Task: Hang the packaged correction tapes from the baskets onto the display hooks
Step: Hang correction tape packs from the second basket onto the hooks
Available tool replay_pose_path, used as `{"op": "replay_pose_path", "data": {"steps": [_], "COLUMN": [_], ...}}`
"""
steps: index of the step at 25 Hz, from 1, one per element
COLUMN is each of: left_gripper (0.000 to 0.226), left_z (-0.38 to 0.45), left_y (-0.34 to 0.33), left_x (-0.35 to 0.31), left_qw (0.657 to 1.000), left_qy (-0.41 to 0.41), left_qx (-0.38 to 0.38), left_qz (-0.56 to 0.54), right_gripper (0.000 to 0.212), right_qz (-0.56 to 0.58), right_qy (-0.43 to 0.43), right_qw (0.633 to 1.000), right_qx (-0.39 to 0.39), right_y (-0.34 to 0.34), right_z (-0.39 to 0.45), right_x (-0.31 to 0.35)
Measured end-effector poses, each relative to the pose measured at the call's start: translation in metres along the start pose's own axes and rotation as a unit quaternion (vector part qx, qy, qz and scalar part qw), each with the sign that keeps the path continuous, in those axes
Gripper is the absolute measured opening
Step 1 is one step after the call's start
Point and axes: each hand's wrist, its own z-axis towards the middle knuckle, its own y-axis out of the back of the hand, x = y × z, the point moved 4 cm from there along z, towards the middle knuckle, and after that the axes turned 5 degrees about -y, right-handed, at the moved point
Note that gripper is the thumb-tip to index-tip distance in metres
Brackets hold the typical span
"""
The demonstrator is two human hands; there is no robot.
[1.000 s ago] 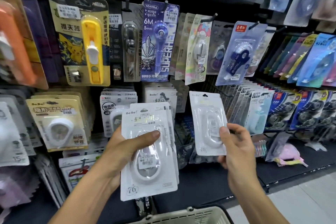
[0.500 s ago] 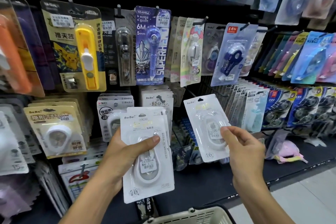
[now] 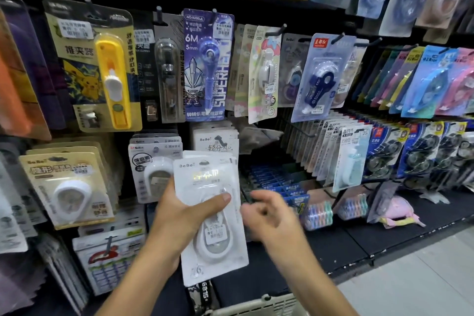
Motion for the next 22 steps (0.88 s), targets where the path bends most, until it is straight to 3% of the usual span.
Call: {"op": "replay_pose_path", "data": {"steps": [3, 8, 13, 19, 22], "left_gripper": [0.07, 0.082, 0.065, 0.069, 0.065], "left_z": [-0.003, -0.004, -0.004, -0.004, -0.006], "left_y": [-0.006, 0.003, 0.009, 0.007, 0.005], "left_x": [0.003, 0.006, 0.001, 0.0, 0.002], "left_qw": [1.0, 0.994, 0.998, 0.996, 0.995], "left_qy": [-0.005, 0.047, 0.016, 0.02, 0.023], "left_qx": [0.018, 0.073, -0.01, -0.048, -0.046], "left_qz": [-0.001, -0.073, -0.067, -0.076, -0.08], "right_gripper": [0.041, 0.029, 0.022, 0.038, 0.038], "right_qz": [0.027, 0.108, 0.063, -0.084, 0.011], "right_qy": [0.01, -0.013, -0.019, -0.016, -0.056], "right_qw": [0.999, 0.994, 0.984, 0.97, 0.978], "right_qx": [0.043, -0.015, -0.168, -0.228, -0.201], "right_y": [-0.022, 0.005, 0.061, 0.085, 0.083], "right_z": [-0.006, 0.003, 0.022, 0.028, 0.03], "right_x": [-0.005, 0.01, 0.018, 0.018, 0.013]}}
